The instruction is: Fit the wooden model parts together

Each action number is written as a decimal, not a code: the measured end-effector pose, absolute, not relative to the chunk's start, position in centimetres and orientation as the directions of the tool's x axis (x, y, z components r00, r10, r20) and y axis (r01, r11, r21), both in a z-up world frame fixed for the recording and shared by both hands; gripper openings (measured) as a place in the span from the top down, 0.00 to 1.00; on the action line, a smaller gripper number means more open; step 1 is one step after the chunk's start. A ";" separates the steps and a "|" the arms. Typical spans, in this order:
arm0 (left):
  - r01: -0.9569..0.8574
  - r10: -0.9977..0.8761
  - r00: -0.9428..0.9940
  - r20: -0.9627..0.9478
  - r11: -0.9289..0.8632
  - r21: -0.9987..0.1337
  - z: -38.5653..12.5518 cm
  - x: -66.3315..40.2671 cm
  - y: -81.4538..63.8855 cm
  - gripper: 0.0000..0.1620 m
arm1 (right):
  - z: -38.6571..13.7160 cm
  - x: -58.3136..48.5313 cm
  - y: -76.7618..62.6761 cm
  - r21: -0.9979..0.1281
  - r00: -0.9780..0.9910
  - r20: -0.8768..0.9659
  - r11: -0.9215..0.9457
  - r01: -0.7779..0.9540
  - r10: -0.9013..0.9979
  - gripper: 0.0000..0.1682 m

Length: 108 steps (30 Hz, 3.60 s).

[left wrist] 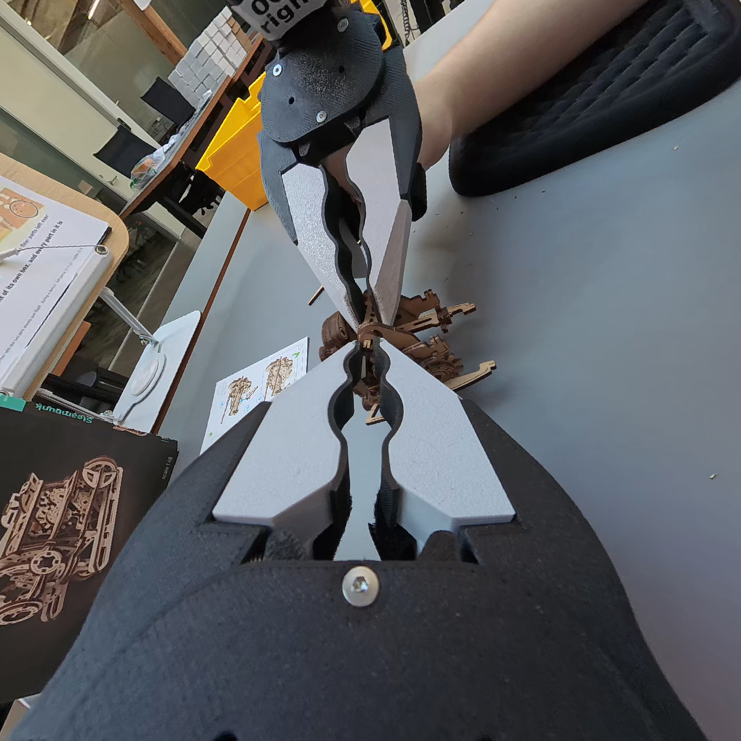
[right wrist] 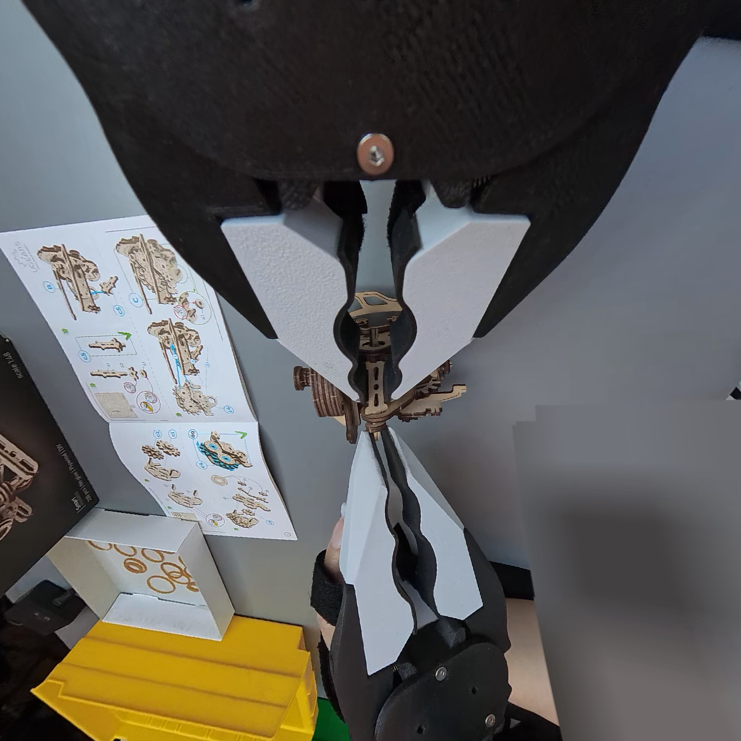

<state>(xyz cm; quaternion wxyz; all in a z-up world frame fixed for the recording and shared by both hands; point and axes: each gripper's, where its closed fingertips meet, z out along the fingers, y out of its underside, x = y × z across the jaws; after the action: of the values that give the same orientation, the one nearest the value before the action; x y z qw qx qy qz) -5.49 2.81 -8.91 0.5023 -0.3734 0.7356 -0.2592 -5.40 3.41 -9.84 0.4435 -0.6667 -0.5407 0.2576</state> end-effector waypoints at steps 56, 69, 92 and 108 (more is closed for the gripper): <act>-0.231 -0.850 -0.206 -0.485 0.524 -0.820 -7.6 -5.5 1.7 0.94 | -9.2 -5.8 2.0 -0.868 0.206 -0.056 -0.150 0.473 0.977 0.97; -0.233 -0.881 -0.200 -0.428 0.468 -0.853 -7.6 -5.3 1.7 0.94 | -8.7 -6.0 2.0 -0.885 0.210 -0.067 -0.155 0.440 0.975 0.96; -0.268 -0.869 -0.335 -0.365 0.459 -0.847 -8.8 -5.6 -0.1 0.95 | -9.5 -6.4 0.2 -0.830 0.108 0.006 -0.055 0.556 0.994 0.97; -0.254 -0.902 -0.165 -0.399 0.430 -0.866 -7.5 -5.1 2.4 0.97 | -8.1 -5.6 2.5 -0.885 0.238 -0.025 -0.132 0.446 0.971 0.96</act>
<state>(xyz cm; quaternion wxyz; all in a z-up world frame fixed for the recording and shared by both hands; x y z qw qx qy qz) -5.12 2.36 -7.50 0.4912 -0.4197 0.6883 -0.3298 -5.59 2.55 -8.09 0.4006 -0.6773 -0.5228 0.3278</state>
